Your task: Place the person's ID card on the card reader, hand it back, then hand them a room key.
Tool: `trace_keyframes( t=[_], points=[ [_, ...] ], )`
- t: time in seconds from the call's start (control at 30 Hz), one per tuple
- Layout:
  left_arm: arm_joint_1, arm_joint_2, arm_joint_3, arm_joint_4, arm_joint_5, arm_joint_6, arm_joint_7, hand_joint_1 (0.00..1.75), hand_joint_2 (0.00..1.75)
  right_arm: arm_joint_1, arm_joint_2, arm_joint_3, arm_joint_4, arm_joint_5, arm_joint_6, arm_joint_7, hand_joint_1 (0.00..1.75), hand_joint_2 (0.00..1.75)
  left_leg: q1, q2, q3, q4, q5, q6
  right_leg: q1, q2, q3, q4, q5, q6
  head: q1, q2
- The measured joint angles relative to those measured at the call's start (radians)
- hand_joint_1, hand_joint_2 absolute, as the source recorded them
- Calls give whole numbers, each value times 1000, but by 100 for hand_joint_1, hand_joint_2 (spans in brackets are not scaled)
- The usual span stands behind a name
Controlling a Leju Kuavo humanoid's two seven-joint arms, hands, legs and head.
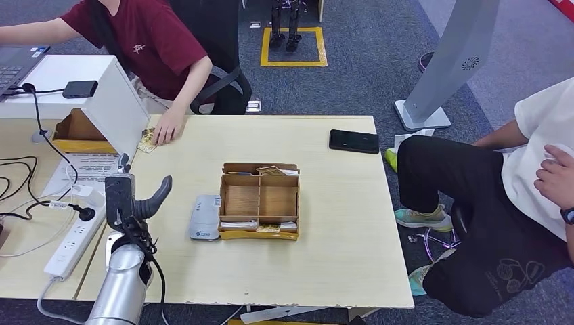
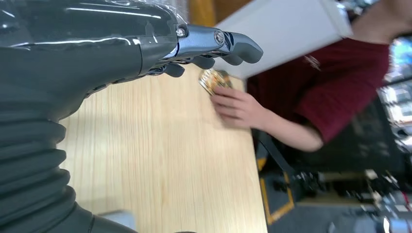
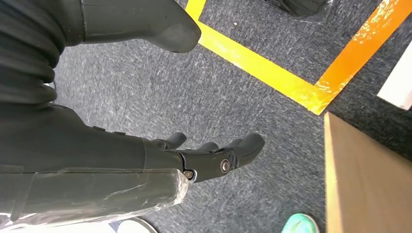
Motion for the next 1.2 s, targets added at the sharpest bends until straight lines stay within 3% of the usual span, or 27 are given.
trace_keyframes(
  t=[0.13, 0.27, 0.4, 0.7, 0.87, 1.1, 1.2],
  points=[
    [164, 22, -130, -234, -159, -45, -40, 0, 175, 7, -8, -17, 0, -14, 0, -11, 0, 175, 0, 0, 0, 0, -2, 1, -1, 0, 0, -1, -1, 1, 0, 0],
    [280, 56, -282, -389, -409, 50, -58, 0, 175, 8, -10, -30, 0, -13, 1, -8, 0, 175, -1, 0, 0, 0, -2, 2, -1, 0, 0, -1, -1, 2, 0, 0],
    [330, 81, -377, -456, -515, 124, -50, 0, 175, 5, -10, -31, 0, 0, -8, 13, 0, 175, -1, 0, 0, 0, -2, 2, -1, -1, 0, -1, -1, 2, 0, 0],
    [358, 113, -472, -487, -768, 305, 41, 0, 175, -11, -10, -31, -2, 18, 5, 38, 0, 175, -1, 0, 0, 0, -2, 2, -1, -1, 0, 0, -1, 2, 0, 0],
    [353, 123, -507, -448, -933, 346, 116, 0, 175, -27, -8, -31, -5, 33, 15, 48, 0, 175, -1, 0, 0, 0, -2, 2, -1, -1, 0, 0, -1, 2, 0, 0],
    [298, 108, -591, -294, -1140, 380, 229, 0, 175, -55, 0, -30, -13, 47, 35, 50, 0, 175, -1, 0, 0, 0, -1, 2, -1, -1, 1, 0, -1, 2, 0, 0],
    [282, 104, -611, -254, -1168, 384, 248, 0, 175, -60, 1, -30, -14, 48, 38, 50, 0, 175, -1, 0, 0, 1, -1, 2, -1, -1, 1, 0, -1, 2, 0, 0]
  ],
)
